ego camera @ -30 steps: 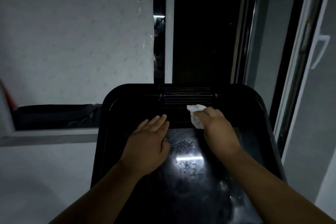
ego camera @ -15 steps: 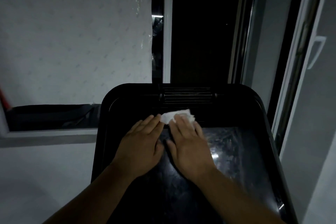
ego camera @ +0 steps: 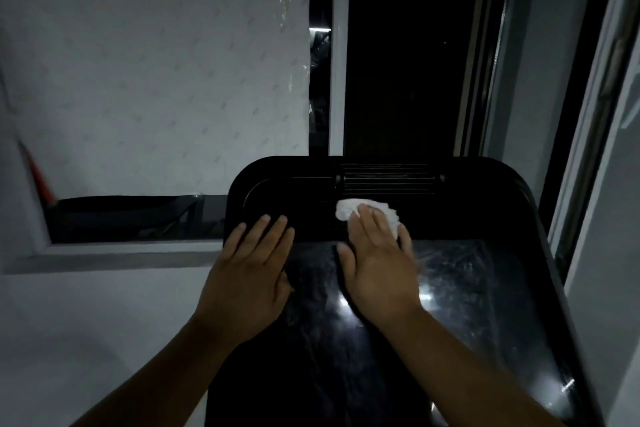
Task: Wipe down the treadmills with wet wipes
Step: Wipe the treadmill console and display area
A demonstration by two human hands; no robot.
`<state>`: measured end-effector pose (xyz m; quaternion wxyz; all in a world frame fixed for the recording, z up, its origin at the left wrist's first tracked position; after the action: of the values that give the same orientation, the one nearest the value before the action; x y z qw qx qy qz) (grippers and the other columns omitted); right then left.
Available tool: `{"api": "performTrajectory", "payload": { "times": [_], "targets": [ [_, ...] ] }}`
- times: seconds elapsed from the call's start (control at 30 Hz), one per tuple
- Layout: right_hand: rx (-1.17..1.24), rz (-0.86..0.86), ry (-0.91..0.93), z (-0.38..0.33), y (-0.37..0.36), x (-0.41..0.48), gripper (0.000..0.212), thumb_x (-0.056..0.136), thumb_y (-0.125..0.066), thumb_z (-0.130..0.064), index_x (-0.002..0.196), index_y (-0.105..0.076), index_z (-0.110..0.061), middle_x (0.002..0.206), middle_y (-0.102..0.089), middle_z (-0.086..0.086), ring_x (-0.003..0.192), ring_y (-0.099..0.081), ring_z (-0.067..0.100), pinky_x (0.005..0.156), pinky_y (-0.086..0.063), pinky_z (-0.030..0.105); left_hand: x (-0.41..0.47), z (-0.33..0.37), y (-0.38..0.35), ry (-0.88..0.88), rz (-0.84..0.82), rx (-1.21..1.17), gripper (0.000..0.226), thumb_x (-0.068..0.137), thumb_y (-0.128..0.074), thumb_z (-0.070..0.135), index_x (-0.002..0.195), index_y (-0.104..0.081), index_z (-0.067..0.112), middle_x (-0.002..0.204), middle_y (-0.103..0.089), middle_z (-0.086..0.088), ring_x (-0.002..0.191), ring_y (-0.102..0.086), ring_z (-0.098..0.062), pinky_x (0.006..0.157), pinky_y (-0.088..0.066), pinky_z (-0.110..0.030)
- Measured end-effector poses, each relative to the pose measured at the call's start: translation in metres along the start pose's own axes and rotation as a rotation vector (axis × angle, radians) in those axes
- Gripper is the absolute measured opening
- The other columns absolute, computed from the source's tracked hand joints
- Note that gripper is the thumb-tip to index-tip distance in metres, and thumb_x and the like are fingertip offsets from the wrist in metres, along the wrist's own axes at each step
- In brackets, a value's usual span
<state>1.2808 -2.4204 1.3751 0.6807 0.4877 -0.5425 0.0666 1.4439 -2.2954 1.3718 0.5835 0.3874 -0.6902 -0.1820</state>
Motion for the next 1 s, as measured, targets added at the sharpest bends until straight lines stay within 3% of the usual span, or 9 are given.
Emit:
{"api": "performTrajectory", "payload": {
  "times": [0.17, 0.27, 0.37, 0.43, 0.53, 0.7, 0.87, 1.0],
  "targets": [
    [0.031, -0.039, 0.278, -0.051, -0.018, -0.019, 0.052, 0.102, -0.039, -0.042, 0.141, -0.057, -0.015, 0.154, -0.047, 0.002, 0.143, -0.042, 0.019, 0.119, -0.023, 0.051, -0.018, -0.018, -0.009, 0.034, 0.065, -0.036, 0.063, 0.096, -0.038, 0.034, 0.150, -0.045, 0.003, 0.162, -0.034, -0.012, 0.152, -0.027, -0.027, 0.122, -0.023, -0.047],
    [-0.005, 0.003, 0.161, -0.039, -0.014, -0.012, 0.053, 0.102, -0.036, -0.043, 0.142, -0.057, -0.014, 0.153, -0.048, 0.003, 0.144, -0.041, 0.019, 0.119, -0.023, 0.053, -0.031, -0.026, -0.012, 0.094, 0.111, -0.117, 0.065, 0.097, -0.038, 0.034, 0.155, -0.035, 0.003, 0.166, -0.024, -0.012, 0.155, -0.018, -0.026, 0.122, -0.023, -0.042],
    [0.065, -0.017, 0.089, -0.073, -0.020, 0.005, 0.056, 0.102, -0.034, -0.044, 0.145, -0.052, -0.012, 0.154, -0.046, 0.008, 0.145, -0.039, 0.024, 0.119, -0.020, 0.052, -0.034, -0.026, -0.015, 0.110, 0.146, -0.208, 0.066, 0.099, -0.038, 0.032, 0.156, -0.030, 0.002, 0.168, -0.019, -0.011, 0.155, -0.016, -0.023, 0.120, -0.026, -0.035],
    [0.060, -0.083, 0.235, -0.096, -0.029, -0.018, 0.057, 0.102, -0.035, -0.044, 0.149, -0.048, -0.013, 0.158, -0.040, 0.005, 0.148, -0.034, 0.023, 0.121, -0.017, 0.048, -0.036, -0.027, -0.017, 0.128, 0.155, -0.266, 0.066, 0.100, -0.037, 0.032, 0.157, -0.026, 0.001, 0.168, -0.016, -0.012, 0.155, -0.016, -0.021, 0.121, -0.027, -0.032],
    [-0.026, -0.160, 0.379, -0.077, -0.021, -0.062, 0.057, 0.101, -0.039, -0.044, 0.150, -0.046, -0.017, 0.161, -0.035, 0.000, 0.150, -0.030, 0.017, 0.123, -0.016, 0.045, -0.052, -0.030, -0.020, 0.137, 0.140, -0.322, 0.066, 0.101, -0.035, 0.032, 0.158, -0.023, 0.002, 0.169, -0.012, -0.012, 0.155, -0.016, -0.021, 0.119, -0.029, -0.031],
    [0.037, -0.095, 0.071, -0.077, -0.020, -0.040, 0.061, 0.102, -0.034, -0.047, 0.152, -0.043, -0.012, 0.161, -0.034, 0.006, 0.151, -0.027, 0.022, 0.122, -0.016, 0.045, -0.087, -0.021, -0.030, 0.098, 0.144, -0.377, 0.065, 0.102, -0.036, 0.028, 0.159, -0.020, 0.001, 0.169, -0.013, -0.013, 0.155, -0.017, -0.022, 0.123, -0.021, -0.031],
    [-0.013, -0.202, 0.400, -0.087, -0.026, -0.099, 0.063, 0.100, -0.042, -0.046, 0.150, -0.044, -0.008, 0.163, -0.025, 0.008, 0.150, -0.028, 0.024, 0.120, -0.024, 0.042, -0.098, -0.027, -0.028, 0.036, 0.119, -0.382, 0.062, 0.104, -0.033, 0.029, 0.159, -0.019, 0.005, 0.169, -0.013, -0.009, 0.155, -0.016, -0.019, 0.124, -0.015, -0.027],
    [0.003, -0.154, 0.123, -0.085, -0.024, -0.070, 0.066, 0.102, -0.036, -0.048, 0.155, -0.035, -0.009, 0.165, -0.021, 0.008, 0.154, -0.018, 0.024, 0.124, -0.015, 0.040, -0.110, -0.029, -0.028, 0.000, 0.086, -0.403, 0.061, 0.105, -0.034, 0.030, 0.160, -0.021, 0.006, 0.170, -0.010, -0.006, 0.156, -0.015, -0.019, 0.123, -0.020, -0.032]
  ]
}}
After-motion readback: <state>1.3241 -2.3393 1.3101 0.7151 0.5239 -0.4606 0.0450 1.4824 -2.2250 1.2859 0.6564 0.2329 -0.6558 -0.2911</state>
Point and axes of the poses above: each hand's wrist, its own x-axis towards the middle knuckle, its own y-axis out of the back of the hand, z = x × y, the point moved 4 cm from there along x, towards the middle knuckle
